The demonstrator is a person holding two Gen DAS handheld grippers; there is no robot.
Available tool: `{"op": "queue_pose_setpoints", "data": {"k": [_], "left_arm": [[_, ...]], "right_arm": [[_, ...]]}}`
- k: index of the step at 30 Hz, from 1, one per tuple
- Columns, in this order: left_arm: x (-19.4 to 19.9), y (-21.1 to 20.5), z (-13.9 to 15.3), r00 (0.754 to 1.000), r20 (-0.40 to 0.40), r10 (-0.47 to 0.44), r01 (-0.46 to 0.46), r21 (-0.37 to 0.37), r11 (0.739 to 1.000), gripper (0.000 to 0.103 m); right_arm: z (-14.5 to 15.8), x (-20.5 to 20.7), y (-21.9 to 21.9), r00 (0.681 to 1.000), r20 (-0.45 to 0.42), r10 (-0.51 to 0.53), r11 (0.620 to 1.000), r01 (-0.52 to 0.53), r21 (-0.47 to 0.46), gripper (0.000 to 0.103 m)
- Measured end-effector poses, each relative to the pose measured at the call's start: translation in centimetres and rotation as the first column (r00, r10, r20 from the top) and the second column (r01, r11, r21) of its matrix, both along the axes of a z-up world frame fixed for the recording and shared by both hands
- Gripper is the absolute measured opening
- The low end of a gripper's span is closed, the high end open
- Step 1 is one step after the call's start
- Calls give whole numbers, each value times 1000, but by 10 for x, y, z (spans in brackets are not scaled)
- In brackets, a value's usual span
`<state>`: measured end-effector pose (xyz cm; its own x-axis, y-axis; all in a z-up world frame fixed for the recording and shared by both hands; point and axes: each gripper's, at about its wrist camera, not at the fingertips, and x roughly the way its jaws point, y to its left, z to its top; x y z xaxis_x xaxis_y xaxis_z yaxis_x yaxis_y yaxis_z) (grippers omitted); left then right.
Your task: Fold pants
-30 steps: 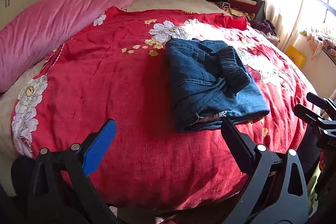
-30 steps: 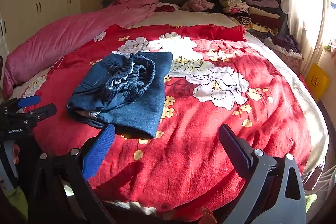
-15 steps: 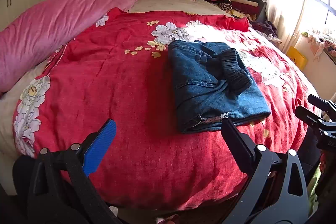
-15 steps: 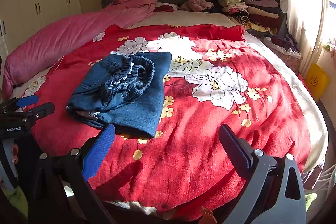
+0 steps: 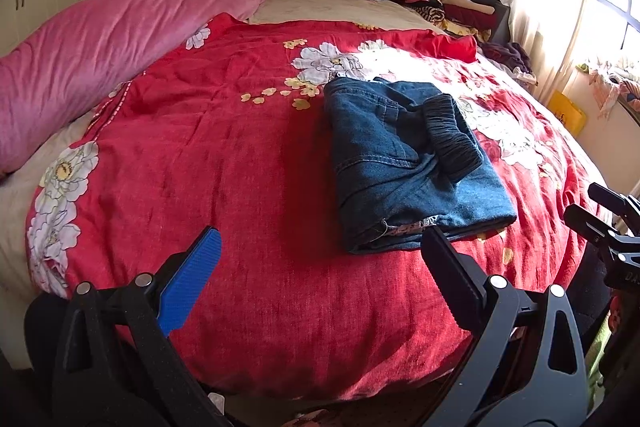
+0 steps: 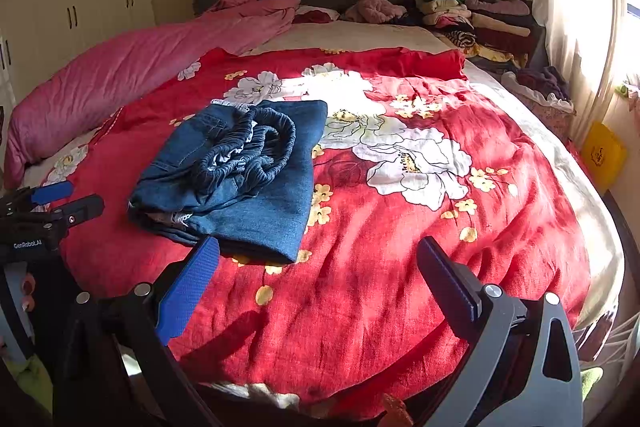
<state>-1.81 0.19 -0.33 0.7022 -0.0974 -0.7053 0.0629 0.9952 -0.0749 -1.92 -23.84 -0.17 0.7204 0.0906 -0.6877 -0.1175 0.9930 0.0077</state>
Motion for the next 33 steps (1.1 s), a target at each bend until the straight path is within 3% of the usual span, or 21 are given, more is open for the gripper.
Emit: {"op": "queue_pose_setpoints", "data": {"k": [33], "left_arm": [[-1, 3, 2, 1000, 0, 6, -6, 0, 1000, 94]], "right_arm": [[0, -1, 3, 1000, -1, -2, 1000, 2, -1, 98]]}}
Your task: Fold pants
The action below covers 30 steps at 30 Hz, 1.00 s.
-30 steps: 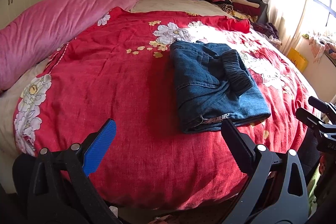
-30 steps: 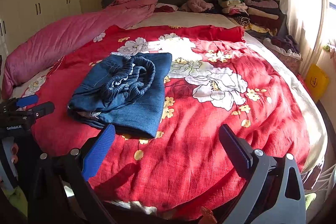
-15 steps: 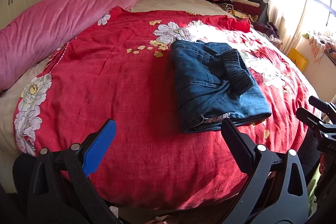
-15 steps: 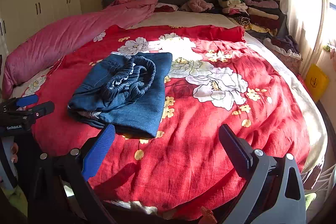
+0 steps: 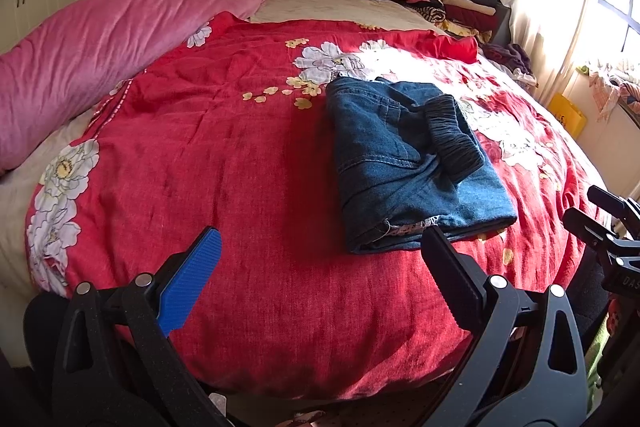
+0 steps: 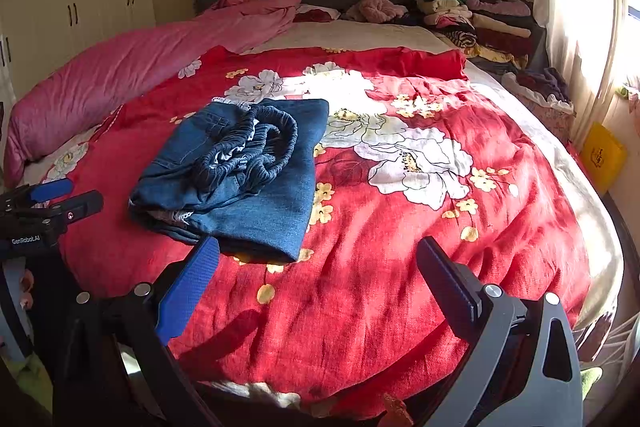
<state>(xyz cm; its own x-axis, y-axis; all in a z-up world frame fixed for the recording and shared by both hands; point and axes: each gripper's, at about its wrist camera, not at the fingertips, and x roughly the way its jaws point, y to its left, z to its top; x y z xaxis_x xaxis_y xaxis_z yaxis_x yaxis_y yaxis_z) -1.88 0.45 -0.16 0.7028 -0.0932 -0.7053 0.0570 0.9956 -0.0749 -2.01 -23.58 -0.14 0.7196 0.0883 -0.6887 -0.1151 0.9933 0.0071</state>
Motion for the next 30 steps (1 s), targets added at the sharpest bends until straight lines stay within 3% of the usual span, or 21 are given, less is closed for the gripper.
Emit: {"op": "queue_pose_setpoints", "data": {"k": [23, 30], "left_arm": [[3, -2, -11, 999, -52, 6, -4, 22, 1000, 94], [30, 49, -22, 983, -109, 149, -147, 21, 989, 94]], "right_arm": [[-2, 0, 2, 1000, 0, -3, 1000, 3, -6, 98], [-5, 21, -25, 999, -28, -32, 999, 31, -10, 98]]}}
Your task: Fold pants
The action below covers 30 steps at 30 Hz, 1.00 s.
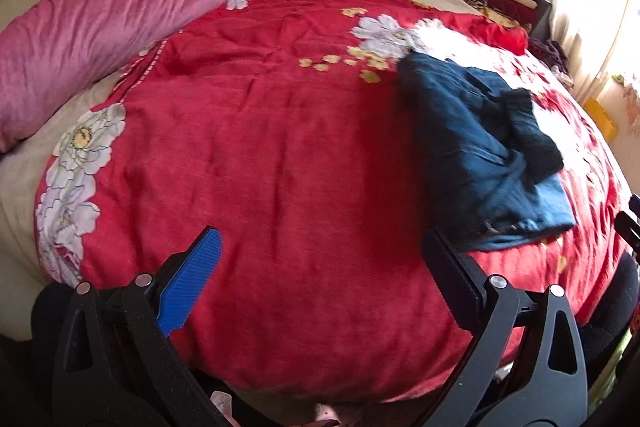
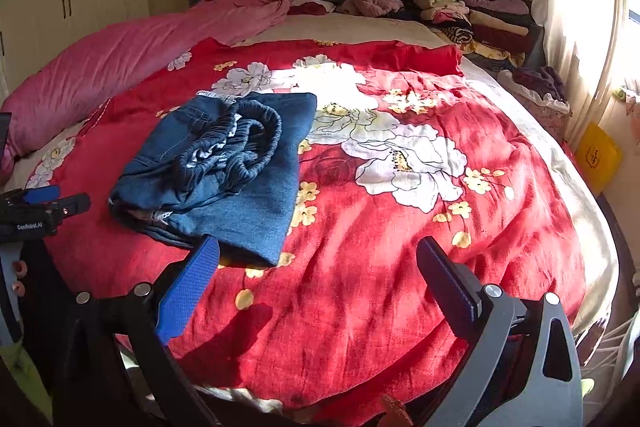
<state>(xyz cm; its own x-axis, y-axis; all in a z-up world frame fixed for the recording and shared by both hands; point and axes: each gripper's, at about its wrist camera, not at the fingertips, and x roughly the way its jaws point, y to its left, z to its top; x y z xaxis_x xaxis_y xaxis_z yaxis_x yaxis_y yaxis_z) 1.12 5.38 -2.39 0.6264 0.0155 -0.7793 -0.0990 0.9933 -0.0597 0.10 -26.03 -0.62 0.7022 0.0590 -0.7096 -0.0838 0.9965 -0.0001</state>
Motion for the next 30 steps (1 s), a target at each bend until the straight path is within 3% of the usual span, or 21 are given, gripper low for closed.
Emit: {"op": "queue_pose_setpoints", "data": {"k": [4, 6, 9, 11, 14, 17, 20, 23, 30], "left_arm": [[46, 63, 7, 988, 17, 155, -155, 46, 987, 93], [80, 102, 4, 973, -3, 229, -229, 61, 972, 94], [134, 162, -8, 928, -47, 371, -367, 75, 927, 94], [163, 190, -20, 893, -84, 442, -437, 72, 897, 94], [193, 213, -48, 846, -133, 517, -500, 139, 855, 94], [195, 214, -52, 851, -104, 515, -500, 136, 855, 95], [188, 213, -50, 854, -84, 513, -502, 124, 856, 95], [181, 213, -48, 856, -79, 512, -503, 105, 858, 95], [182, 217, -52, 856, -77, 511, -503, 106, 858, 95]], "right_arm": [[7, 41, -59, 993, 10, -116, 993, 116, -24, 98], [8, 69, -105, 975, 11, -222, 975, 222, -32, 98], [1, 116, -185, 920, -20, -391, 919, 390, -58, 98], [-8, 144, -235, 866, -38, -499, 865, 494, -83, 98], [-30, 180, -287, 804, -71, -591, 801, 573, -176, 98], [-58, 202, -318, 761, -121, -637, 768, 613, -185, 98], [-92, 213, -330, 760, -184, -623, 782, 606, -147, 99], [-93, 207, -341, 765, -175, -620, 782, 619, -66, 99], [-91, 203, -342, 768, -160, -620, 783, 619, -64, 99]]}}
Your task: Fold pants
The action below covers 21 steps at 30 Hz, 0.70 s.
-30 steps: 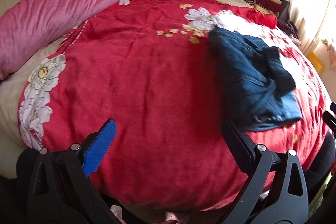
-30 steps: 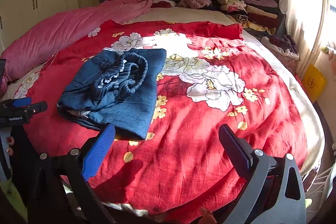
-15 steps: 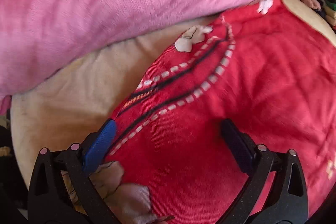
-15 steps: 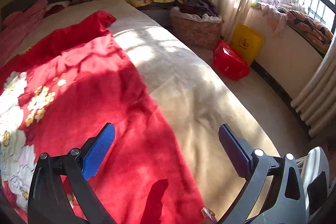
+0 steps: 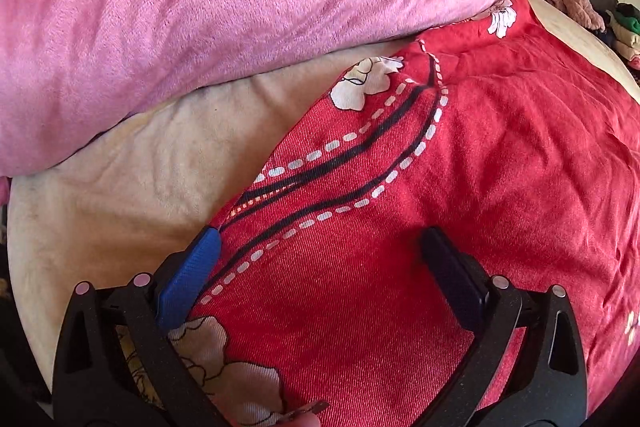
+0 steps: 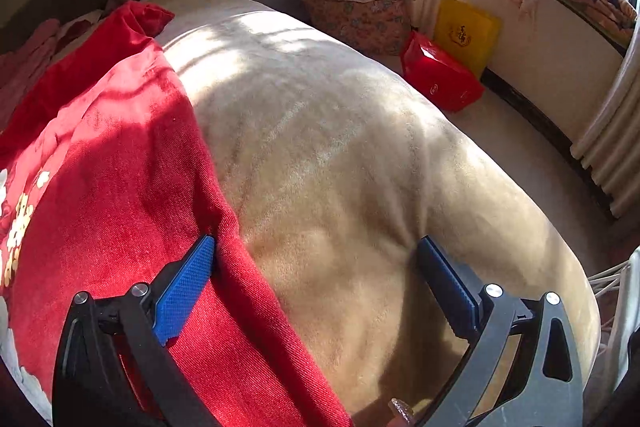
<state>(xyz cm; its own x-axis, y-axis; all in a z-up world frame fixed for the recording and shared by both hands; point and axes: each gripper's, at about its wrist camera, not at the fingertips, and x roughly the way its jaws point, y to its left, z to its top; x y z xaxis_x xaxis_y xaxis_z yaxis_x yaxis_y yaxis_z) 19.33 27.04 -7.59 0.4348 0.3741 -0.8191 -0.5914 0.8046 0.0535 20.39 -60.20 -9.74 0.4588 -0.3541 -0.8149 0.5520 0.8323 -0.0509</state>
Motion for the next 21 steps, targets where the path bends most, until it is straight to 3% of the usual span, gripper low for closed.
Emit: {"op": "queue_pose_setpoints", "data": {"k": [21], "left_arm": [[6, 2, 0, 1000, 1, 0, 0, -4, 1000, 95]], "right_arm": [[2, 2, 6, 1000, 5, -1, 1000, 1, 13, 99]]}}
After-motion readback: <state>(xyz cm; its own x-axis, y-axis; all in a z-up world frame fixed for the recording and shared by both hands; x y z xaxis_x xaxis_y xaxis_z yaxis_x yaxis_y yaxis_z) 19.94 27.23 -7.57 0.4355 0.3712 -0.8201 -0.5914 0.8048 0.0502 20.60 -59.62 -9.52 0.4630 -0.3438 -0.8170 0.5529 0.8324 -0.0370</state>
